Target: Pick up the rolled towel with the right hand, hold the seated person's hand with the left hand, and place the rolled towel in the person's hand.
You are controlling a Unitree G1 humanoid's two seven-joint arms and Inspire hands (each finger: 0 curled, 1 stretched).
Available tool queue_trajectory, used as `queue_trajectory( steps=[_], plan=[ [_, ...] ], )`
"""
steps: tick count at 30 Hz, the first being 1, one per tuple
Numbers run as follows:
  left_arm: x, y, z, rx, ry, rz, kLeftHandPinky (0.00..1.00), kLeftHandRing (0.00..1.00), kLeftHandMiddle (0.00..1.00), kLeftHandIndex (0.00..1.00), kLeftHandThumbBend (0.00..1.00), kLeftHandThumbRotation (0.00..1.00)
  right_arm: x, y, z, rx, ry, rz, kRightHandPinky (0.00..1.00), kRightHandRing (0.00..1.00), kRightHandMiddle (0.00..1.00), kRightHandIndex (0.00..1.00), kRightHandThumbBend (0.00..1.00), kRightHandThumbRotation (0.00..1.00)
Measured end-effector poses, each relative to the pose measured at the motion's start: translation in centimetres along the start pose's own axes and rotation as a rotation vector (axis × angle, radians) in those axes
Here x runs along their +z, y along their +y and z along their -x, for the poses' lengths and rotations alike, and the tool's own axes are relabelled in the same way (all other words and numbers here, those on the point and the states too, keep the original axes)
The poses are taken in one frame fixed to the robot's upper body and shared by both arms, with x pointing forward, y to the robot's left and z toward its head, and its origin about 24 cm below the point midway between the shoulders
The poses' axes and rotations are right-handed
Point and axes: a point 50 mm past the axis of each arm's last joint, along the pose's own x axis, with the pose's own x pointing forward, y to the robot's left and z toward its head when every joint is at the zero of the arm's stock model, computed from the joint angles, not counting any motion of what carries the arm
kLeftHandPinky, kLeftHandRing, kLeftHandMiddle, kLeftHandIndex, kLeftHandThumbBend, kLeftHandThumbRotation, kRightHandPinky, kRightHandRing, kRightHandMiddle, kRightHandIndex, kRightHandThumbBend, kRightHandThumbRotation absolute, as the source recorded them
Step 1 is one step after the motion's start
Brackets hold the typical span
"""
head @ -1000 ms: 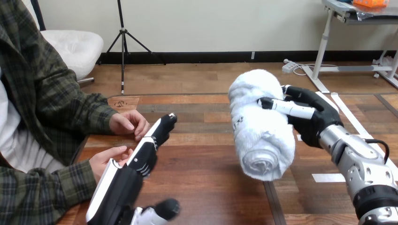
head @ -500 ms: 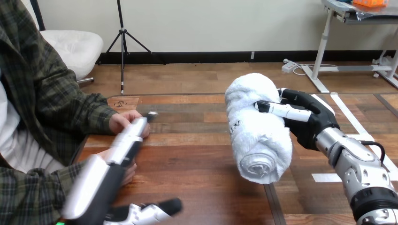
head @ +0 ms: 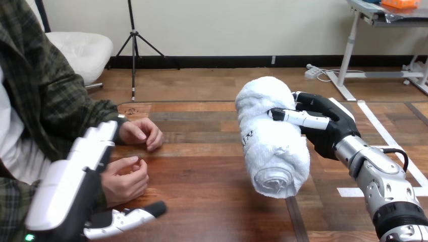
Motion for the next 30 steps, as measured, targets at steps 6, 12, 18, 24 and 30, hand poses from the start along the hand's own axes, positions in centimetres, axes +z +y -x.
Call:
queue_trajectory(
  steps=[6,12,18,24,30],
  plan=[
    [-0.8,0.8,-0.1,-0.001,0.031,-0.077,0.99,1.0,1.0,1.0,1.0,0.65,0.0,0.2,-0.1,0.011,-0.004,0.007,0.11,0.15,0.24,0.32,0.69,0.0],
    [-1.4,1.4,-0.3,-0.013,0.062,-0.119,0.96,1.0,1.0,1.0,1.0,0.61,-0.1,0.4,-0.1,0.02,-0.005,0.023,0.11,0.16,0.25,0.32,0.7,0.0],
    [-1.9,2.1,-0.6,-0.025,0.074,-0.161,0.95,1.0,1.0,1.0,1.0,0.54,-0.1,0.4,-0.1,0.024,-0.004,0.042,0.11,0.16,0.24,0.32,0.7,0.0],
    [-2.4,2.6,-1.0,-0.043,0.08,-0.21,0.95,1.0,1.0,1.0,1.0,0.48,-0.1,0.4,-0.1,0.036,-0.007,0.047,0.11,0.15,0.24,0.32,0.72,0.0],
    [-3.3,2.9,-1.5,-0.065,0.104,-0.247,0.94,1.0,0.99,0.99,1.0,0.46,0.0,0.5,-0.1,0.049,-0.013,0.051,0.1,0.15,0.24,0.32,0.73,0.0]
  ],
)
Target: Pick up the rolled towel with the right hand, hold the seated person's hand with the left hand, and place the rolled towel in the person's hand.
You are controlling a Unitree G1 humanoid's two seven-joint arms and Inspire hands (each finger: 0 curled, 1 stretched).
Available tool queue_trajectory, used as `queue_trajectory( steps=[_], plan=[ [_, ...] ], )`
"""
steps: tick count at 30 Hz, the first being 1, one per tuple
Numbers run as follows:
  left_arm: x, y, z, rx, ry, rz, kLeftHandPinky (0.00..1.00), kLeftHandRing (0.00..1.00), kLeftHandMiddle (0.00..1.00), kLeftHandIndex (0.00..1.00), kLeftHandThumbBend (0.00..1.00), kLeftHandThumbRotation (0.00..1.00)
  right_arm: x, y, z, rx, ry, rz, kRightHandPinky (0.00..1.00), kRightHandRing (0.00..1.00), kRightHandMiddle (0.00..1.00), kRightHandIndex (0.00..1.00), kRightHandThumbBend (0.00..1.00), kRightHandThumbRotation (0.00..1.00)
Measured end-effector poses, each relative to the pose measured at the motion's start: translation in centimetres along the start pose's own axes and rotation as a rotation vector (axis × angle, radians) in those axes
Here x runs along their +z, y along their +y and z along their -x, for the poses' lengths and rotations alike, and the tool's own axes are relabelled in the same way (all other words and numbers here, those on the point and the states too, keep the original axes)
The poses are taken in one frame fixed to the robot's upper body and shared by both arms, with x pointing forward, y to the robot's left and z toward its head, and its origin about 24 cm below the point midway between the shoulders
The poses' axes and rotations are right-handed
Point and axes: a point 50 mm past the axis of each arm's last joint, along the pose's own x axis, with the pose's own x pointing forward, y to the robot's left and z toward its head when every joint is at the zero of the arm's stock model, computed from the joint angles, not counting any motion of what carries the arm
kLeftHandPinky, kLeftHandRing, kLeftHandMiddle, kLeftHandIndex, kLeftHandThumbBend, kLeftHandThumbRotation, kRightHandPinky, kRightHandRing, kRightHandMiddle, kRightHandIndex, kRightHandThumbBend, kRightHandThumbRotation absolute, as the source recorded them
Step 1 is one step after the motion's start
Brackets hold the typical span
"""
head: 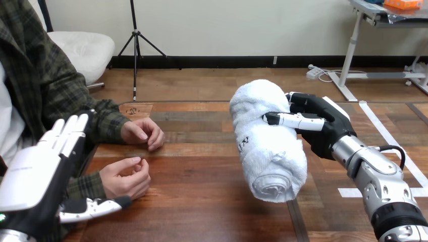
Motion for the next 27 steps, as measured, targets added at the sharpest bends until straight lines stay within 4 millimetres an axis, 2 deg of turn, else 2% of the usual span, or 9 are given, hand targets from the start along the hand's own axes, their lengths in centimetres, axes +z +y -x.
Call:
queue_trajectory(
  steps=[13,27],
  plan=[
    [-2.2,-0.4,-0.9,-0.087,0.055,-0.072,0.9,0.96,0.96,0.96,1.0,0.43,0.1,-0.1,0.1,0.011,-0.001,0.004,0.11,0.15,0.24,0.33,0.74,0.0],
    [-4.9,-2.1,-0.9,-0.207,0.121,-0.124,0.85,0.9,0.92,0.93,1.0,0.34,0.5,-0.2,0.4,0.03,-0.016,-0.001,0.1,0.15,0.23,0.32,0.73,0.0]
  ],
)
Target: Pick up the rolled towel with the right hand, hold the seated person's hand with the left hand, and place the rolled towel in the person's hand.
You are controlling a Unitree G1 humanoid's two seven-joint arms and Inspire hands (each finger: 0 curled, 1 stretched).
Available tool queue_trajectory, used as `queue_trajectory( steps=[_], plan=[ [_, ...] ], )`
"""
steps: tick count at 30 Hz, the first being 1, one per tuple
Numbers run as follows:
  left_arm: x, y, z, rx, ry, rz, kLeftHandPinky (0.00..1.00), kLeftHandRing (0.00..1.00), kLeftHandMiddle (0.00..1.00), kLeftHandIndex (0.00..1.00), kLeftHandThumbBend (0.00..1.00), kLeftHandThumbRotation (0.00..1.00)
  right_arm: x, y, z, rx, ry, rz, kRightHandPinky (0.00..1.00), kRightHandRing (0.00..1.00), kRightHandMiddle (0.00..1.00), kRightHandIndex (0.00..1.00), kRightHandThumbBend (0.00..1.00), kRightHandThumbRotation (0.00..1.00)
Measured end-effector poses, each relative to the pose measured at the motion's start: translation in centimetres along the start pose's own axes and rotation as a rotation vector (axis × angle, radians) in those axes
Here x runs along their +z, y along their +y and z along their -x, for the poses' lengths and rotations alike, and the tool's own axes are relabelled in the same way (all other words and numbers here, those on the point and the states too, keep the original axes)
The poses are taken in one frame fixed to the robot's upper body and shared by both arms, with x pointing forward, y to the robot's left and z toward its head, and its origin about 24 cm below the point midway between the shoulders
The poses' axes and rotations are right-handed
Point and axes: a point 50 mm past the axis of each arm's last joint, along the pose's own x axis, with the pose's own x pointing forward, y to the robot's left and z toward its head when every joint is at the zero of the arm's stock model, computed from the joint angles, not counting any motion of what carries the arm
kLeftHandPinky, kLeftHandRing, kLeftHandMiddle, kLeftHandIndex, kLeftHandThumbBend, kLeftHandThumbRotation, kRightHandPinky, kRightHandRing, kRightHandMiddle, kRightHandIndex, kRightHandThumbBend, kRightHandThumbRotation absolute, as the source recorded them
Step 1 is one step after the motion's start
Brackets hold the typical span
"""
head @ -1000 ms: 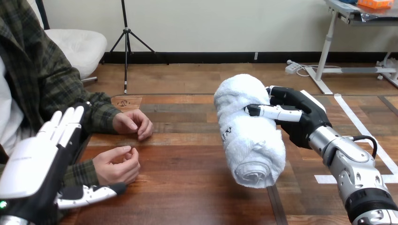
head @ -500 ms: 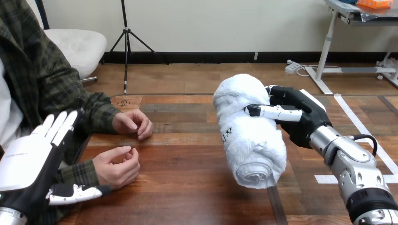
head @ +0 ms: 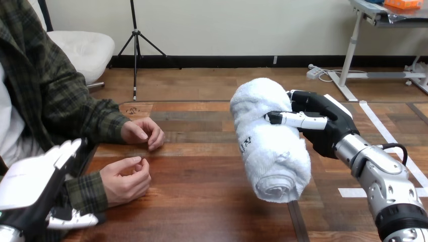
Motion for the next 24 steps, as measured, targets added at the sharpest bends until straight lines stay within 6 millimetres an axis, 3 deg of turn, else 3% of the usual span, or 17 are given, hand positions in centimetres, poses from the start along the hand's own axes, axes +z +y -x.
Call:
queue_trajectory(
  steps=[24],
  plan=[
    [-2.0,-1.3,-1.0,-0.037,0.009,-0.089,0.75,0.82,0.85,0.87,1.0,0.38,2.0,0.3,1.1,0.038,-0.055,0.002,0.08,0.13,0.22,0.32,0.71,0.0]
  ],
)
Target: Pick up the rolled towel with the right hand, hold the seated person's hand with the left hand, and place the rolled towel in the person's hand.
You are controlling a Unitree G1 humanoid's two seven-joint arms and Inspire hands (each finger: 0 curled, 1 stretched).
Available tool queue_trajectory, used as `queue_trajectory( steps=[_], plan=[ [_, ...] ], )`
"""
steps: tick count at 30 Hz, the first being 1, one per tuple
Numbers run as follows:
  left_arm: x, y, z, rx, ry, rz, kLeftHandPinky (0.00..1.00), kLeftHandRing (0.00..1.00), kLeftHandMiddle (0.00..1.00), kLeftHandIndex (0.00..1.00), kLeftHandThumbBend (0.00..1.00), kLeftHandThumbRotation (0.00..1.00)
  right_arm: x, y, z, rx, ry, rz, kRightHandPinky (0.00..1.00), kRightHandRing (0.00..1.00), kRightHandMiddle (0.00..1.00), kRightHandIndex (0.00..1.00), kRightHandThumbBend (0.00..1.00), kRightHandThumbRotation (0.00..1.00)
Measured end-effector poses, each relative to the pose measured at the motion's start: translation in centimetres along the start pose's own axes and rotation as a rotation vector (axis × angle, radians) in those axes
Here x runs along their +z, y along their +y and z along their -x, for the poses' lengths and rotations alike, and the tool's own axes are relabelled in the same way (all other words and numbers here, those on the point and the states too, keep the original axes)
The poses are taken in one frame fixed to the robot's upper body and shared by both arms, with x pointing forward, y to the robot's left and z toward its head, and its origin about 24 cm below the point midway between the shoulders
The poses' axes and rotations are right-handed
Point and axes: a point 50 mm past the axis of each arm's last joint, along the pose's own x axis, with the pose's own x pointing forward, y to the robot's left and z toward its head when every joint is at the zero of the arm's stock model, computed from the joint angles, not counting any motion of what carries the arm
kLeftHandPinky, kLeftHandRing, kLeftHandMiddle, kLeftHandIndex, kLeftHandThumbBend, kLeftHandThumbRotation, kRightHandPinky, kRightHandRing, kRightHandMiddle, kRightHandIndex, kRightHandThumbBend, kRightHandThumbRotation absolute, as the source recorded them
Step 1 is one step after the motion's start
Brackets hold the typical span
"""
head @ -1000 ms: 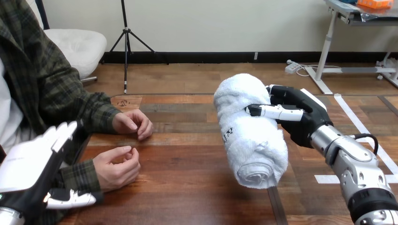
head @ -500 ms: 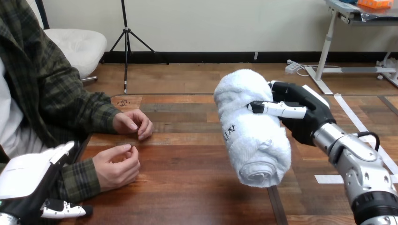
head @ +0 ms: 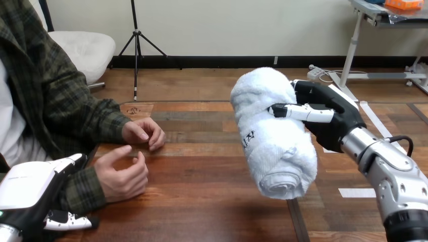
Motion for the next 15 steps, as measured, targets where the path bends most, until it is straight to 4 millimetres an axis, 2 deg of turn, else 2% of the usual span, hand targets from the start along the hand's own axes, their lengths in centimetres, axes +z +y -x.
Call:
queue_trajectory(
  steps=[9,15],
  plan=[
    [-0.3,-0.2,-0.7,-0.007,0.012,-0.018,0.73,0.79,0.81,0.83,1.0,0.34,0.5,0.3,0.7,0.01,-0.015,-0.003,0.08,0.13,0.21,0.32,0.69,0.0],
    [-0.4,-0.3,-1.0,-0.001,0.022,-0.033,0.67,0.73,0.77,0.79,1.0,0.24,0.7,0.4,1.3,0.018,-0.022,0.0,0.08,0.12,0.21,0.32,0.67,0.0]
  ],
)
